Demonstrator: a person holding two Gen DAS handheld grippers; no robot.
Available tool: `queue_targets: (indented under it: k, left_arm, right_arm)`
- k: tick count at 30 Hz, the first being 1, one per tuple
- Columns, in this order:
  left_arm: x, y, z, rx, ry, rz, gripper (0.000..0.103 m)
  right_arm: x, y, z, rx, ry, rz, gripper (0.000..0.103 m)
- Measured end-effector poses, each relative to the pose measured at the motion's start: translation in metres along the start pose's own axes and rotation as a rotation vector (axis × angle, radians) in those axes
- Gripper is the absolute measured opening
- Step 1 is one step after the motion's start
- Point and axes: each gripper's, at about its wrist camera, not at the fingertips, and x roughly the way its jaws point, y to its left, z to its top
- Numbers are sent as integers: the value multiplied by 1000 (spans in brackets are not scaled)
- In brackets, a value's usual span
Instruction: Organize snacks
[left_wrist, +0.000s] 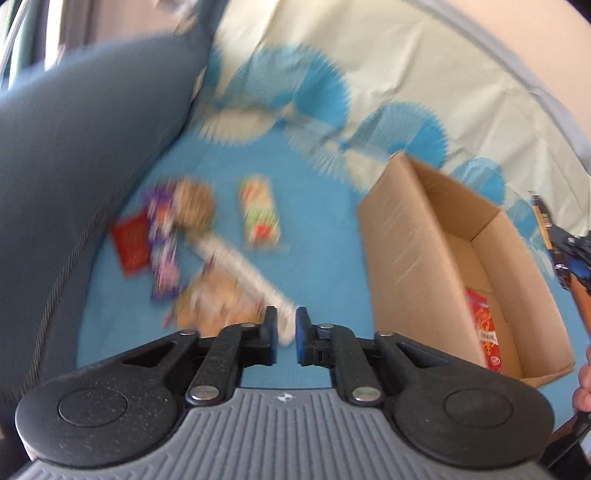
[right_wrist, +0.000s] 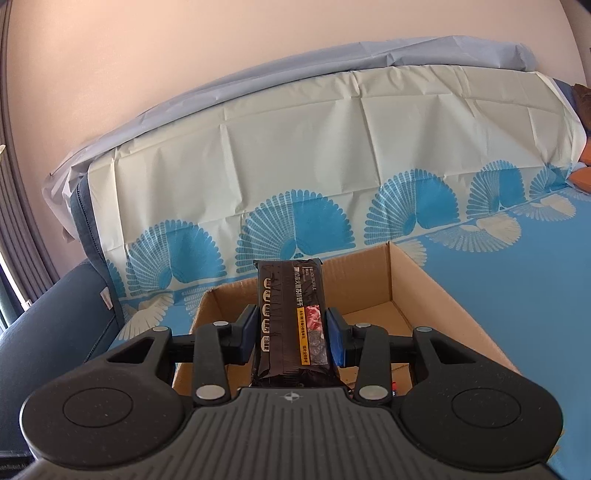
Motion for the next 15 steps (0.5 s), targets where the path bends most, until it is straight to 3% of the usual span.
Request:
queue_targets:
  k: [2,4,6,8,11,12,13,15]
  left_arm:
    - [8,4,-23,-9,108,4,33]
    - [7,-5,-51,54,198,15,50]
    - [-1,-18,-77,143,226,29,65]
    - [-5,-28,-98,206,231,50,66]
    - [5,-40,-116,270,262,47,58]
    - [8,-44,-120,282,267,46,49]
    - [12,-48,-124,299,270,44,32]
    - [15,-53,-130,337,266,67,15]
  right_arm:
    - [0,-2,0,1,2,2,41]
    - [1,-4,1,4,0,3,41]
    - [0,-3,1,11,-2,1,41]
    - [0,-2,0,13,-1,1,41]
    - [2,0,-1,13,4,5,41]
    - [2,1,-2,11,4,8,41]
    - [2,2,-2,9,4,8,41]
    - [2,2,-3,5,6,11,41]
